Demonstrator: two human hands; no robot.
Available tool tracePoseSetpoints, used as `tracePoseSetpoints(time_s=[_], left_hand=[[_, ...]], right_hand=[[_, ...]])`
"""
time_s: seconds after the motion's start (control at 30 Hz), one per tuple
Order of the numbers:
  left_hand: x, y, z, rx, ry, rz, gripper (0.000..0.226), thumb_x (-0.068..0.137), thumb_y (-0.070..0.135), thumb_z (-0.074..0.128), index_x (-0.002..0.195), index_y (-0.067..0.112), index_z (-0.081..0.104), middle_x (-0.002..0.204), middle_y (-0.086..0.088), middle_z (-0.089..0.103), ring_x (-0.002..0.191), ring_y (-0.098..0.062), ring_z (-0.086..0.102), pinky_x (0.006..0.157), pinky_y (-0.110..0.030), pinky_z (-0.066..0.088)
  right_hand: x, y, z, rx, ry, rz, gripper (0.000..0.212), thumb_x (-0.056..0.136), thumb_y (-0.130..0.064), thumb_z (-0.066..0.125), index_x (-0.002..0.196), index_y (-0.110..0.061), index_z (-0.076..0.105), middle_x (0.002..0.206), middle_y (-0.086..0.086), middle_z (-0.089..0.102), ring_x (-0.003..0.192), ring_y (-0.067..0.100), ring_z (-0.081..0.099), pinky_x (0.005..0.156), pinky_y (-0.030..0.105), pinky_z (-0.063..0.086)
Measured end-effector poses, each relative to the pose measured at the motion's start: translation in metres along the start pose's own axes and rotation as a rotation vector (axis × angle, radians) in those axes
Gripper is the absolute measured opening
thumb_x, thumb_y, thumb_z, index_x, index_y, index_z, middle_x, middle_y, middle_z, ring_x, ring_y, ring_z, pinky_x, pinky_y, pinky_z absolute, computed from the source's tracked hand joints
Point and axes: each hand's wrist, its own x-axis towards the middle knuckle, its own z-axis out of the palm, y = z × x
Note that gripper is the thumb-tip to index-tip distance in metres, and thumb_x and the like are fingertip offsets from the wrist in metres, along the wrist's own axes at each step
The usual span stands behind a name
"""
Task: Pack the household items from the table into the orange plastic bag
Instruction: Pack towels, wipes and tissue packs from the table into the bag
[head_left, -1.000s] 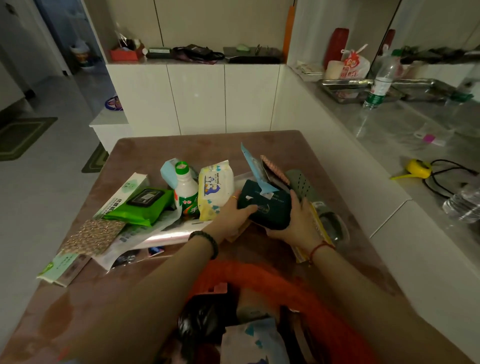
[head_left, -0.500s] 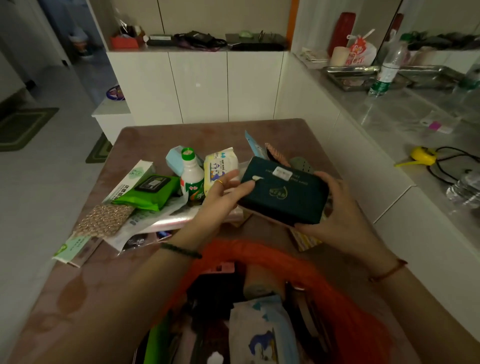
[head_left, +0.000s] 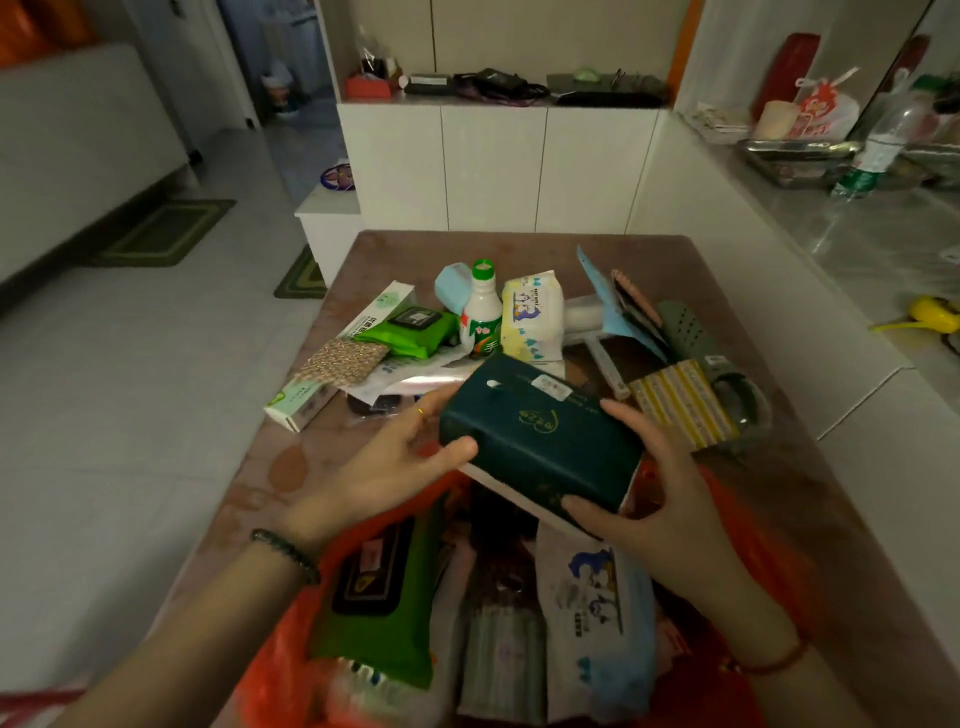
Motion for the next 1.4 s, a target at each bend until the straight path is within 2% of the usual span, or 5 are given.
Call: tracePoseSetpoints(time_s=[0.23, 0.63, 0.83, 1.17, 1.4], left_hand=[[-0.006, -0.076, -0.022, 0.636, 0.012, -0.264, 0.052, 0.079, 0.045, 0.063, 0.124, 0.024, 0.049, 0.119, -0.001, 0.059, 0.107, -0.018, 0.057, 0.091, -0.031, 0.048], [0.000, -0.058, -0.036, -0.125, 0.396, -0.102, 0.021, 0.093, 0.024, 0.051, 0.073, 0.023, 0.055, 0.074, 0.001, 0.062, 0.071, -0.015, 0.059, 0.073, -0.028, 0.049], [-0.011, -0.054, -0.034, -0.175, 0.197, -0.032, 0.018, 0.092, 0.021, 0.051, 0.077, 0.019, 0.059, 0.063, 0.007, 0.065, 0.056, -0.001, 0.061, 0.057, -0.013, 0.051], [-0.023, -0.054, -0.056, 0.129, 0.124, -0.133, 0.018, 0.082, 0.033, 0.064, 0.089, 0.041, 0.050, 0.082, 0.019, 0.057, 0.071, 0.002, 0.057, 0.057, -0.008, 0.045], [-0.025, -0.067, -0.074, 0.349, -0.221, -0.309, 0.008, 0.086, 0.035, 0.059, 0.087, 0.027, 0.062, 0.078, 0.014, 0.071, 0.082, -0.002, 0.066, 0.072, -0.012, 0.049]], right_hand=[[-0.040, -0.002, 0.058, -0.132, 0.020, 0.293, 0.077, 0.056, -0.049, 0.077, 0.124, -0.045, 0.039, 0.123, -0.006, 0.033, 0.116, 0.010, 0.039, 0.096, 0.034, 0.045], [-0.089, -0.021, 0.102, -0.468, -0.355, 0.376, 0.102, 0.023, -0.093, -0.001, 0.111, -0.059, -0.041, 0.144, -0.007, -0.015, 0.139, 0.015, 0.019, 0.107, 0.032, 0.037], [-0.074, -0.014, 0.117, -0.596, -0.183, 0.272, 0.077, 0.065, -0.074, 0.049, 0.127, -0.031, 0.034, 0.131, 0.011, 0.051, 0.112, 0.028, 0.060, 0.077, 0.041, 0.057], [-0.002, 0.001, 0.030, -0.745, 0.146, 0.127, 0.071, 0.076, -0.042, 0.067, 0.138, -0.024, 0.036, 0.151, 0.013, 0.026, 0.140, 0.031, 0.021, 0.113, 0.050, 0.022], [0.052, 0.050, -0.037, -0.676, -0.452, 0.638, 0.022, 0.089, -0.028, 0.055, 0.078, -0.009, 0.059, 0.077, 0.007, 0.061, 0.075, 0.024, 0.060, 0.057, 0.023, 0.041]])
